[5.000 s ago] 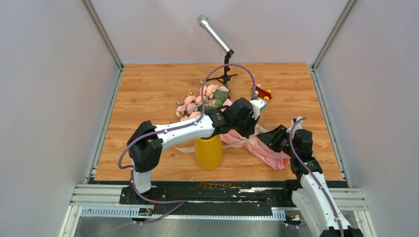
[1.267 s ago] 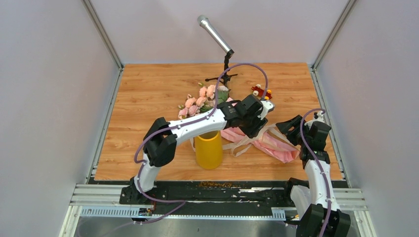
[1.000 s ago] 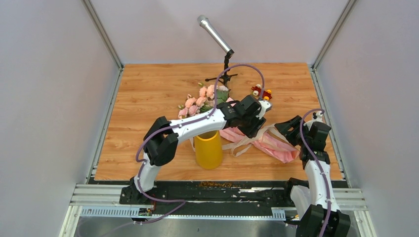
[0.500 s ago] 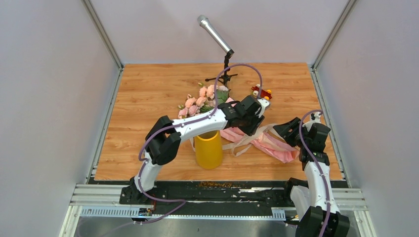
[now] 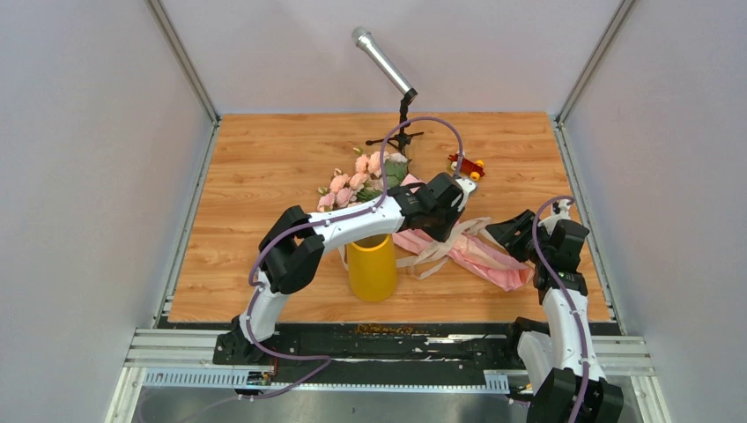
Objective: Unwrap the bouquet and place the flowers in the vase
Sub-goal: Untie the ribbon from the wrapping paper.
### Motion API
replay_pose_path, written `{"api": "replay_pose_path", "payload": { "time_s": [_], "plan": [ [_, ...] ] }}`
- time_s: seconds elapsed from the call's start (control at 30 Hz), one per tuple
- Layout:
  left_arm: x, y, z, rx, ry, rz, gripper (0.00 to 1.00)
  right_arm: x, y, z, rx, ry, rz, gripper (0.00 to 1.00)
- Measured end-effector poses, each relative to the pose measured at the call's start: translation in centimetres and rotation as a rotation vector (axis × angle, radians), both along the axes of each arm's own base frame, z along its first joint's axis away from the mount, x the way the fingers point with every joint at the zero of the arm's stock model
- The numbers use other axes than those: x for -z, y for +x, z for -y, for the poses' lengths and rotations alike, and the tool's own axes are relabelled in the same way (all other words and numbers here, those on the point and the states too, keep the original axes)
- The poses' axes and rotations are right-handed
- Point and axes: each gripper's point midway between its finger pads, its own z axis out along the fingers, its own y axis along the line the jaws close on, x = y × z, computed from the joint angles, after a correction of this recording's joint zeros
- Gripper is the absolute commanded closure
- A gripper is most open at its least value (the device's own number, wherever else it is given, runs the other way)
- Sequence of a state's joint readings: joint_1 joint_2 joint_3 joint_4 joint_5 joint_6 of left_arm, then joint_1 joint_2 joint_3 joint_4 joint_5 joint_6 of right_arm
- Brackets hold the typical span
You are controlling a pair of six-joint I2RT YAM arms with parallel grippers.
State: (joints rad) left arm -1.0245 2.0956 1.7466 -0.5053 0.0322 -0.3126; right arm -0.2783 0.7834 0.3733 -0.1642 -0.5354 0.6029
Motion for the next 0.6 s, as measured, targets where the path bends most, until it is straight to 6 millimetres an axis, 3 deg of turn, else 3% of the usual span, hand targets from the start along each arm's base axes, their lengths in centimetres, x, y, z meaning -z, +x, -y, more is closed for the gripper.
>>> {"api": "replay_pose_path", "payload": {
  "time_s": [0.2,0.37,0.47,0.6],
  "plan": [
    [0.9,-0.4,-0.1,-0.004,-0.004,-0.024,0.98,-0.2,-0.3,-0.7,-0.045,0.010,0.007,0.47],
    [1.2,-0.9,-0.4,-0.010,-0.010,-0.041,1.00,-1.0,-0.5,-1.6,-0.106,0.018,0.027,0.47],
    [0.5,-1.3,-0.7,-0.012,-0.030,-0.045,1.00,-1.9,-0.5,-2.3,-0.147,0.020,0.048,0.47],
    [-1.9,-1.7,-0.8,-0.011,-0.088,-0.031,1.00,-2.8,-0.8,-3.7,-0.219,0.022,0.075,0.47]
  ]
}}
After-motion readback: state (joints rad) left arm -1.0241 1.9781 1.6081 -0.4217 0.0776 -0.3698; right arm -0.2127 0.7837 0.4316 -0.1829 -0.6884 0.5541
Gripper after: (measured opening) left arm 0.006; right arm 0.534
